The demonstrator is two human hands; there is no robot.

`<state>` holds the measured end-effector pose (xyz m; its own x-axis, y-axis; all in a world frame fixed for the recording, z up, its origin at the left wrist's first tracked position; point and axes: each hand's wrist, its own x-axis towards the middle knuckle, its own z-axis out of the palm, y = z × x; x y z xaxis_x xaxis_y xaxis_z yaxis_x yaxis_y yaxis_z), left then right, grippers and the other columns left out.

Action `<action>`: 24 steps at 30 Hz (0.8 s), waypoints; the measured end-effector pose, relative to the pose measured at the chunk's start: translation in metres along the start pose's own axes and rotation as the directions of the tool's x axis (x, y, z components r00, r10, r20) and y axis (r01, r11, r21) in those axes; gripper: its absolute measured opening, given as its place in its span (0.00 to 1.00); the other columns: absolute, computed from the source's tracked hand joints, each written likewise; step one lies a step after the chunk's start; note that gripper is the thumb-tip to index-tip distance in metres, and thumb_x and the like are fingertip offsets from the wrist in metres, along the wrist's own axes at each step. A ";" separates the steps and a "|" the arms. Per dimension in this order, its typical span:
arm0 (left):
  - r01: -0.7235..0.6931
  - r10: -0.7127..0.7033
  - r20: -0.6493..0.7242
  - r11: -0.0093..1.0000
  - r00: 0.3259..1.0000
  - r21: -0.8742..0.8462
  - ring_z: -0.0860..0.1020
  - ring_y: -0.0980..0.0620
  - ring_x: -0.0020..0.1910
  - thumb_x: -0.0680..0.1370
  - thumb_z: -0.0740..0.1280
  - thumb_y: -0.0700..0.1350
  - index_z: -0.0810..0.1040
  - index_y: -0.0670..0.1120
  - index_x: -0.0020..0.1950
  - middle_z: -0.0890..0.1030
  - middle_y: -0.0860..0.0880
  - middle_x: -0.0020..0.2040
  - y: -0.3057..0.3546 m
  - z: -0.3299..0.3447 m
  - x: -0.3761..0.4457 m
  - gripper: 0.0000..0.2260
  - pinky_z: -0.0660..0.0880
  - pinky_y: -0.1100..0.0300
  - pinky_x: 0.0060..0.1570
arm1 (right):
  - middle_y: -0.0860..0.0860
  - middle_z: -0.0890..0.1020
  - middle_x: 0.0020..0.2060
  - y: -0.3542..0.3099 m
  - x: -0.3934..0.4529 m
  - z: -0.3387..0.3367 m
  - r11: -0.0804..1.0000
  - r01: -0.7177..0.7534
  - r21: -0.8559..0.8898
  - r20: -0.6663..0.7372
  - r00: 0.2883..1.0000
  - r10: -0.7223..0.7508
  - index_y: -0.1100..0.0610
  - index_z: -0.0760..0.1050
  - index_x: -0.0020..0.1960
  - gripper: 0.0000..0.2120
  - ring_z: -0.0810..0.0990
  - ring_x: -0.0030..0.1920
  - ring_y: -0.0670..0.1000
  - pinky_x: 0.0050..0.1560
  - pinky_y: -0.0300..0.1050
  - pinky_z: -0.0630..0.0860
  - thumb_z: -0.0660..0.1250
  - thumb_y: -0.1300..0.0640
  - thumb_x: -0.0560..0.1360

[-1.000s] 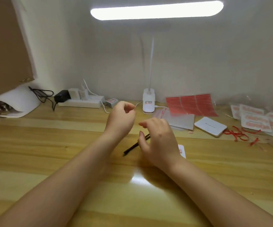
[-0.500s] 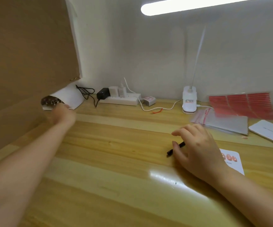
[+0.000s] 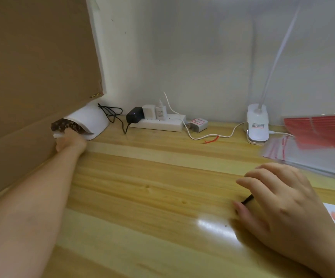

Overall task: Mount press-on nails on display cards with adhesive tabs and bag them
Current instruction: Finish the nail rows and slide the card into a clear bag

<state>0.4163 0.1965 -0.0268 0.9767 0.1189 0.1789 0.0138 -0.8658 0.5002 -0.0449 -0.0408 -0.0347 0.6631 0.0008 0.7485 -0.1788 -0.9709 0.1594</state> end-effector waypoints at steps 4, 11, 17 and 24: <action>-0.002 0.006 -0.080 0.999 0.997 0.049 0.71 0.32 0.63 0.79 0.59 0.39 0.68 0.36 0.68 0.72 0.32 0.64 0.004 0.008 0.005 0.18 0.69 0.41 0.61 | 0.55 0.83 0.41 0.001 0.001 0.002 1.000 -0.021 0.012 0.028 0.999 0.020 0.61 0.83 0.44 0.19 0.81 0.47 0.63 0.51 0.55 0.70 0.62 0.47 0.72; -0.038 0.021 -0.185 0.995 0.983 -0.089 0.71 0.31 0.63 0.79 0.63 0.41 0.68 0.35 0.64 0.75 0.31 0.62 0.005 0.010 0.015 0.16 0.70 0.41 0.61 | 0.54 0.83 0.41 0.001 0.000 0.003 1.000 -0.016 0.009 0.040 0.999 0.015 0.60 0.83 0.44 0.20 0.81 0.47 0.63 0.51 0.56 0.70 0.61 0.46 0.72; -0.046 0.041 -0.165 0.999 0.985 -0.025 0.72 0.31 0.62 0.77 0.67 0.44 0.68 0.34 0.64 0.75 0.32 0.62 0.008 0.006 -0.001 0.21 0.72 0.42 0.59 | 0.54 0.83 0.41 0.003 0.001 0.004 0.999 -0.022 0.024 0.044 0.999 0.021 0.60 0.83 0.43 0.20 0.81 0.47 0.63 0.50 0.56 0.70 0.61 0.46 0.72; -0.068 0.065 -0.117 0.997 0.991 -0.028 0.74 0.33 0.60 0.76 0.69 0.48 0.69 0.35 0.64 0.77 0.34 0.60 0.001 -0.012 -0.032 0.23 0.75 0.43 0.57 | 0.54 0.82 0.41 0.001 0.002 0.001 0.998 -0.037 0.055 0.047 0.998 0.034 0.59 0.82 0.43 0.18 0.81 0.46 0.62 0.48 0.54 0.70 0.61 0.47 0.71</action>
<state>0.3821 0.1980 -0.0216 0.9437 0.1188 0.3089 -0.0589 -0.8582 0.5100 -0.0435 -0.0419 -0.0339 0.6902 -0.0440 0.7223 -0.1628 -0.9820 0.0958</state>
